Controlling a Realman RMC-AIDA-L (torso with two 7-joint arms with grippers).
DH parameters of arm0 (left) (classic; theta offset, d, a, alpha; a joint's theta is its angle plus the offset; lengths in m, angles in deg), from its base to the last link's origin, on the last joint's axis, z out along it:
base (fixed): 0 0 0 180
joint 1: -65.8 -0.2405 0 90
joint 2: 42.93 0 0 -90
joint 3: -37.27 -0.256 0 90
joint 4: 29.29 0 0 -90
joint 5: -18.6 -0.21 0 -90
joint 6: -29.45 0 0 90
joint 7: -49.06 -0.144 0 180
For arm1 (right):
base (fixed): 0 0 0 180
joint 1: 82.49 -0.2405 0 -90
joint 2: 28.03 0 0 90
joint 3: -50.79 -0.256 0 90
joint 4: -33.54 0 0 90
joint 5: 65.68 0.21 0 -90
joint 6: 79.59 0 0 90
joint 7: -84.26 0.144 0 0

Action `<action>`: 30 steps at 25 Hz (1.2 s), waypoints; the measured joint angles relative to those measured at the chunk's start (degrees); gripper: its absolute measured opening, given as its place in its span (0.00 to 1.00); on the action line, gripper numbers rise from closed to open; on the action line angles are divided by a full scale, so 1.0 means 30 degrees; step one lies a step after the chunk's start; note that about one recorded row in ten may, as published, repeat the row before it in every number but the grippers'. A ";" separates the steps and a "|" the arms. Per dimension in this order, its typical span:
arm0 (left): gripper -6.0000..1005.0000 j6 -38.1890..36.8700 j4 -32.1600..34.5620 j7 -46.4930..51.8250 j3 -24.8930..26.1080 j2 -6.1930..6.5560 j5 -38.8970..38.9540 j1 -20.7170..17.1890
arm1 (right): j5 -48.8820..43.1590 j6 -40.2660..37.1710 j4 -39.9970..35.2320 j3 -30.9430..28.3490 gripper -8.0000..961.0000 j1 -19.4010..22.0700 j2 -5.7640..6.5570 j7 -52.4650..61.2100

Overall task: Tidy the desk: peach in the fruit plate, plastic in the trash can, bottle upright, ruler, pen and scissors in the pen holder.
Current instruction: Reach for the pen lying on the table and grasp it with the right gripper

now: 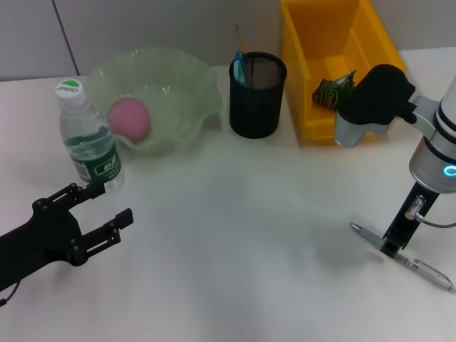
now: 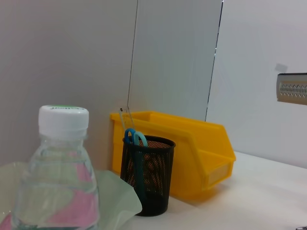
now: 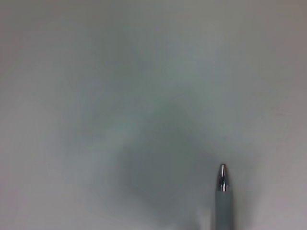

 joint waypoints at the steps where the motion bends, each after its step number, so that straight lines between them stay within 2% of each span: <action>1: 0.74 0.0000 0.0002 0.0000 0.0000 0.0001 0.0000 0.0001 | 0.0000 -0.0001 0.0000 0.0000 0.30 0.0009 0.0000 -0.0008; 30: 0.74 0.0059 0.0000 -0.0057 0.0072 0.0029 0.0001 0.0018 | 0.0079 0.0047 0.0037 0.0440 0.29 0.0024 0.0000 -0.0130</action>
